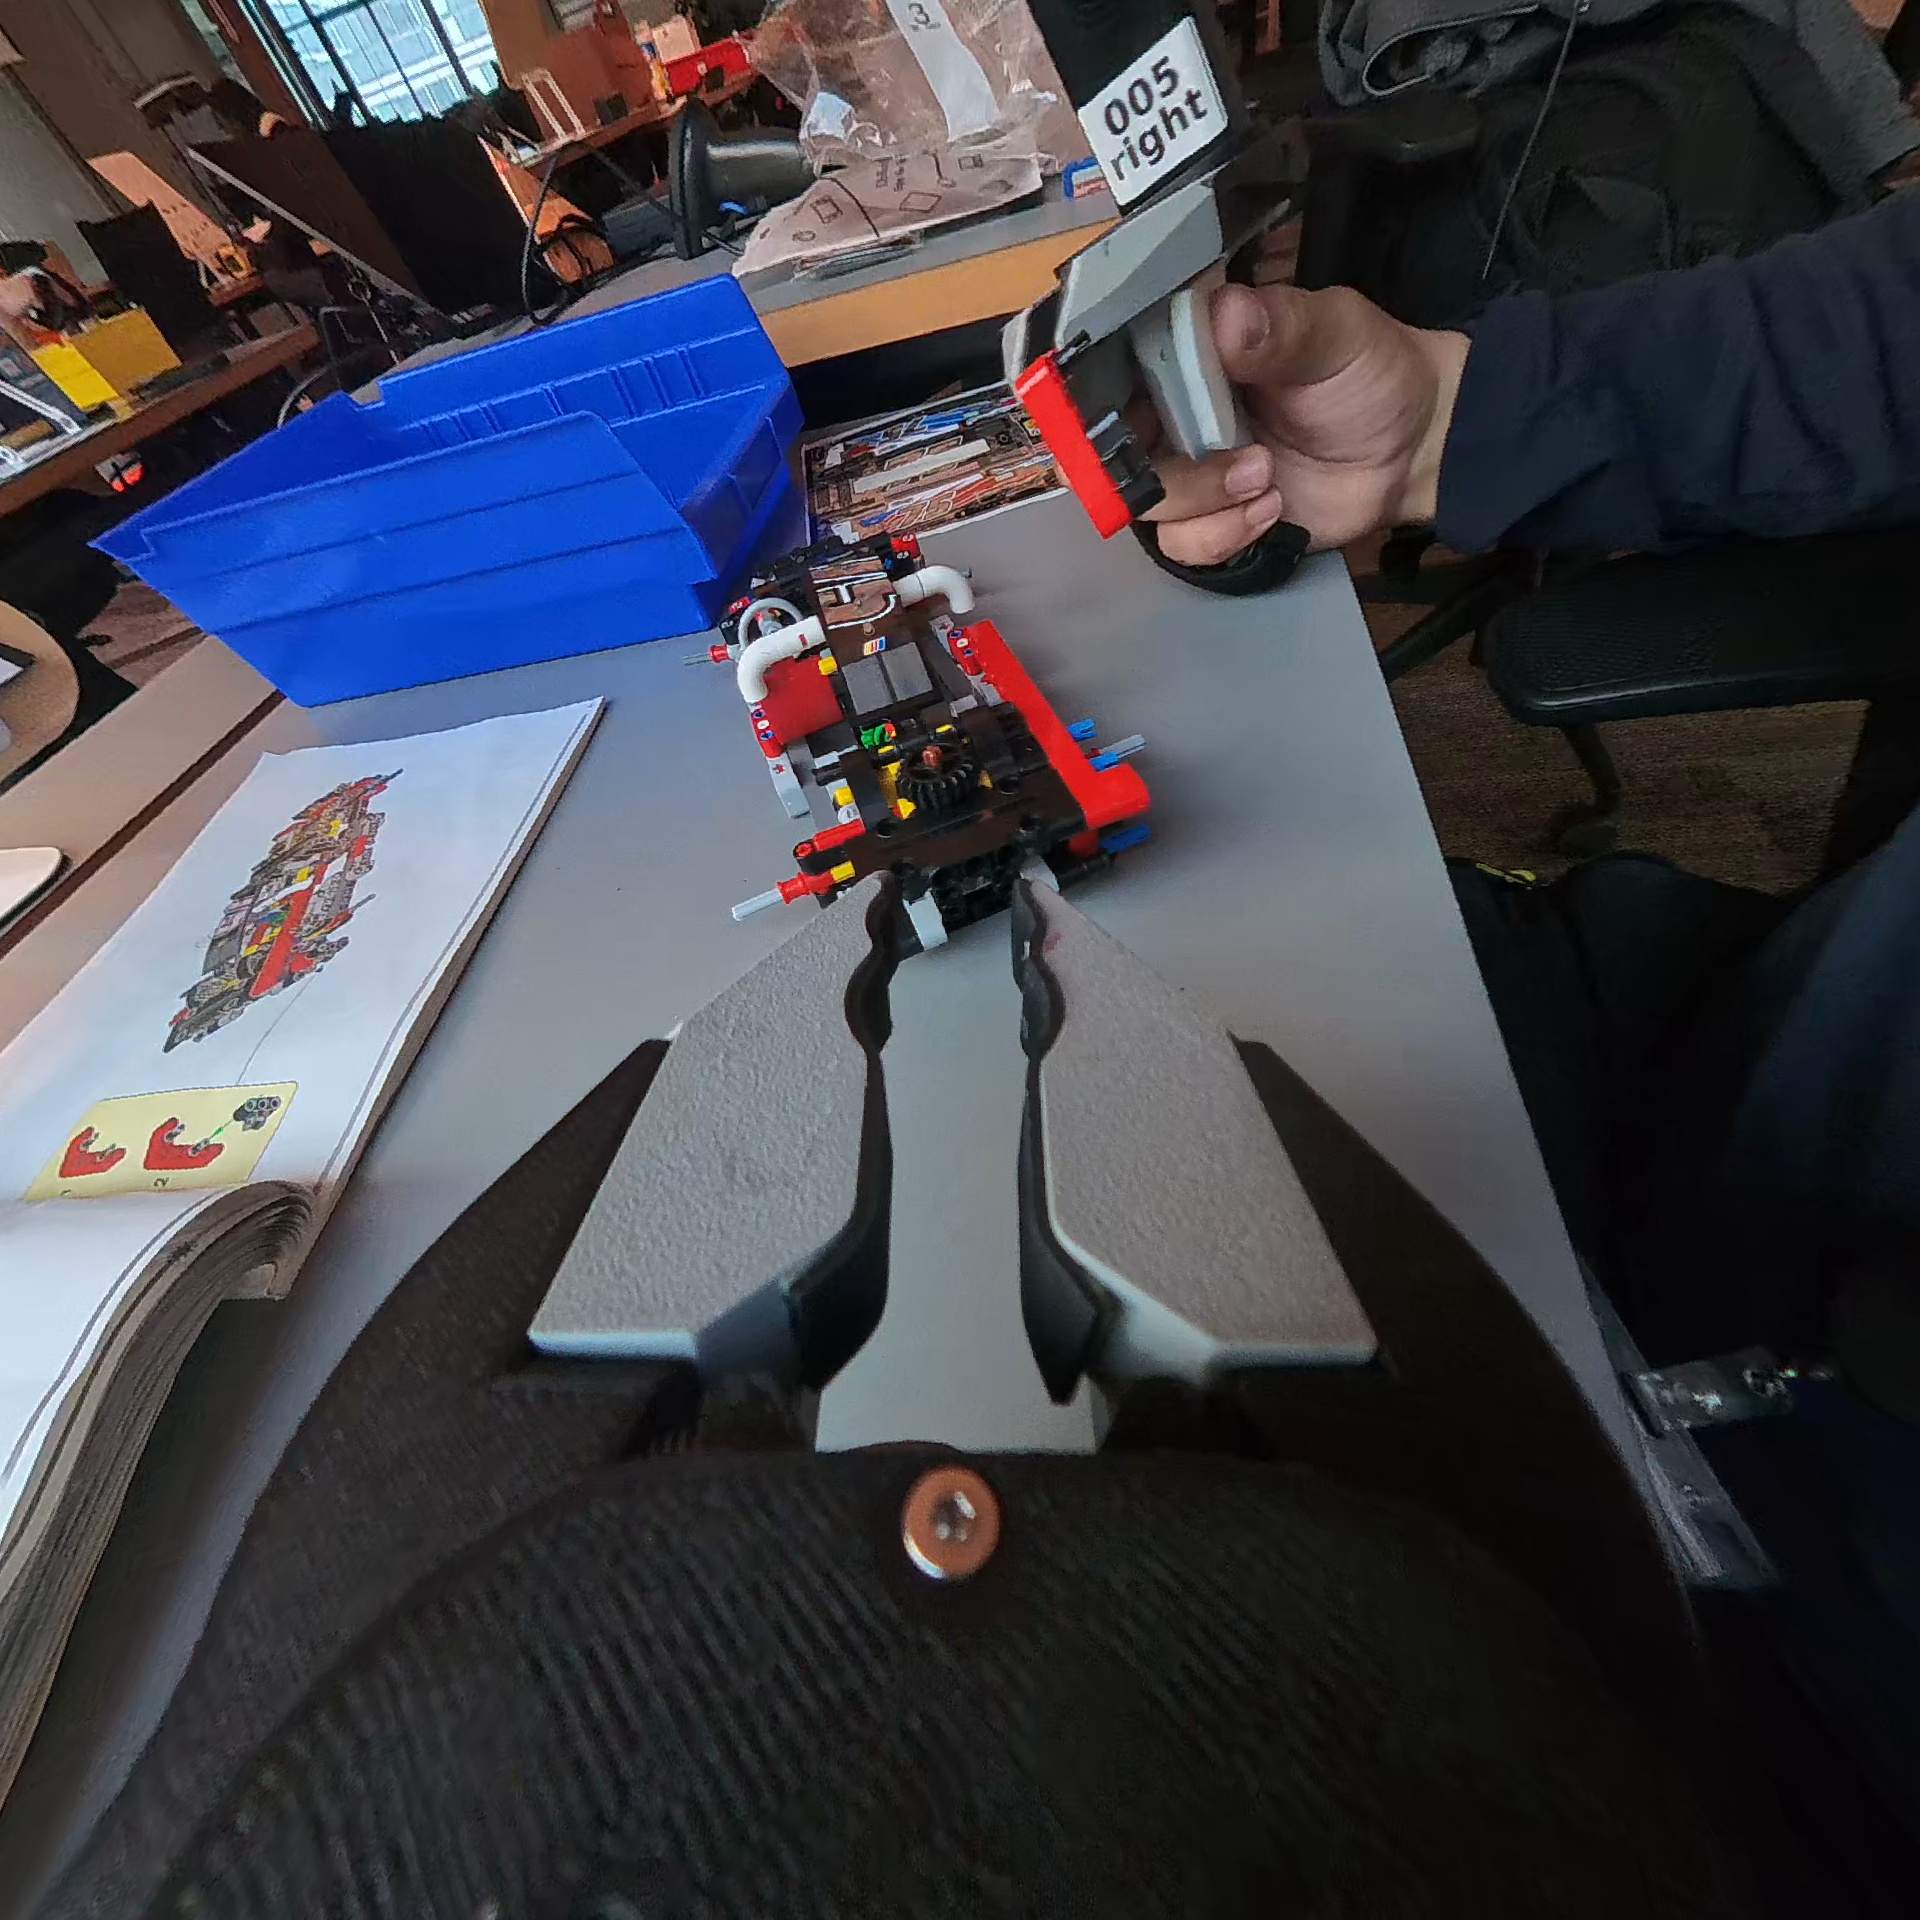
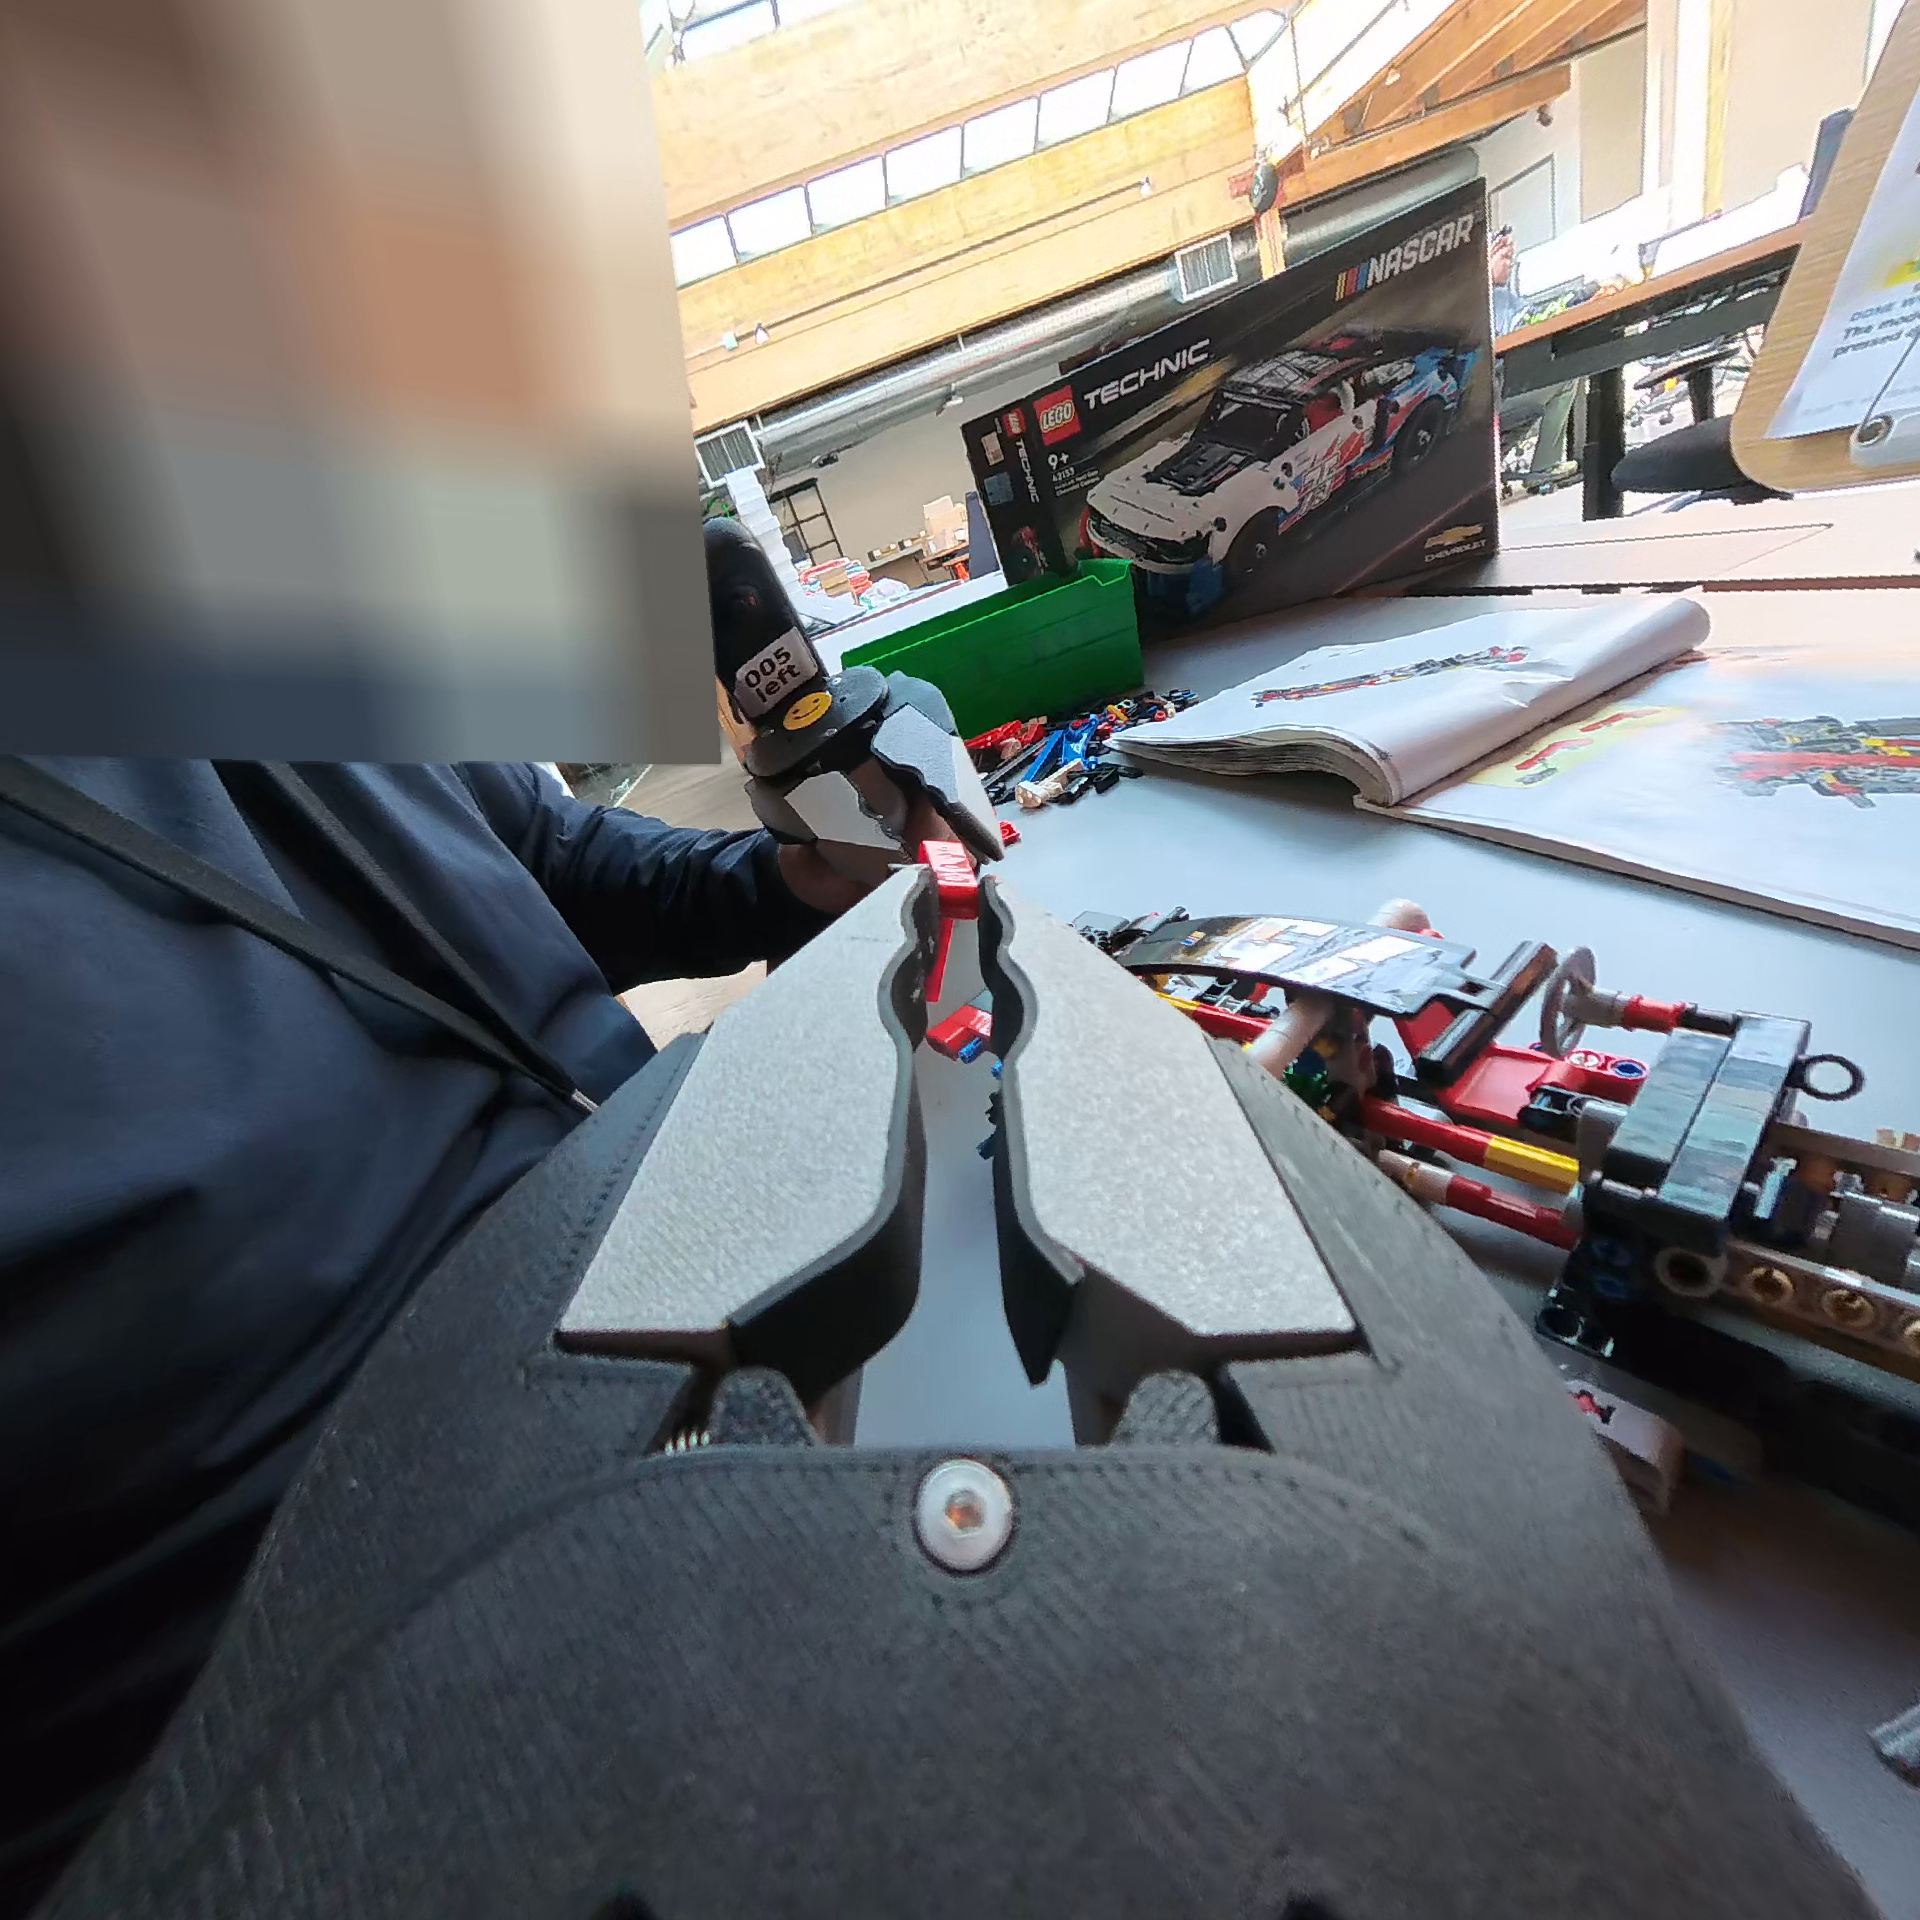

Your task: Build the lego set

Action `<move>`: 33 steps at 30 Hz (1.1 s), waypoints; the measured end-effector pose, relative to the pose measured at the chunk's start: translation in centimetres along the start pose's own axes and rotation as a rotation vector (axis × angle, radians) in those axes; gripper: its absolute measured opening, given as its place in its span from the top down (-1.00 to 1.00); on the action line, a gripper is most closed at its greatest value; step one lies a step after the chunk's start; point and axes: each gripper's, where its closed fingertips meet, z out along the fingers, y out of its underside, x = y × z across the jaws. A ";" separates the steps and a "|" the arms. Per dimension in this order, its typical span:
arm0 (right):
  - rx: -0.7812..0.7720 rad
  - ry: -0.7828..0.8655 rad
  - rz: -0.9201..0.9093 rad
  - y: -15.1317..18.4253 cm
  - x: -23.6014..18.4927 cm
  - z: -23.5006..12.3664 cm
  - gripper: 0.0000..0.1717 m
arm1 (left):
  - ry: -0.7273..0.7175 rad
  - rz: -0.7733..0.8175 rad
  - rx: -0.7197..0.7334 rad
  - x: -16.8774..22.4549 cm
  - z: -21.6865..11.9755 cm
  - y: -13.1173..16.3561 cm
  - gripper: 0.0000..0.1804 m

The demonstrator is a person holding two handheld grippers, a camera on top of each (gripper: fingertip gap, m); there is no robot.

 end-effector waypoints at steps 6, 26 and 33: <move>-0.004 -0.022 -0.002 0.1 -0.3 0.1 0.96 | 0.014 -0.024 0.005 -0.1 0.0 0.0 0.80; -0.051 0.012 0.012 0.5 0.7 0.7 0.96 | 0.052 -0.066 -0.013 -0.4 0.4 0.3 0.79; -0.057 0.008 -0.014 0.6 0.4 0.8 0.96 | 0.026 -0.049 -0.009 -0.6 0.3 0.2 0.79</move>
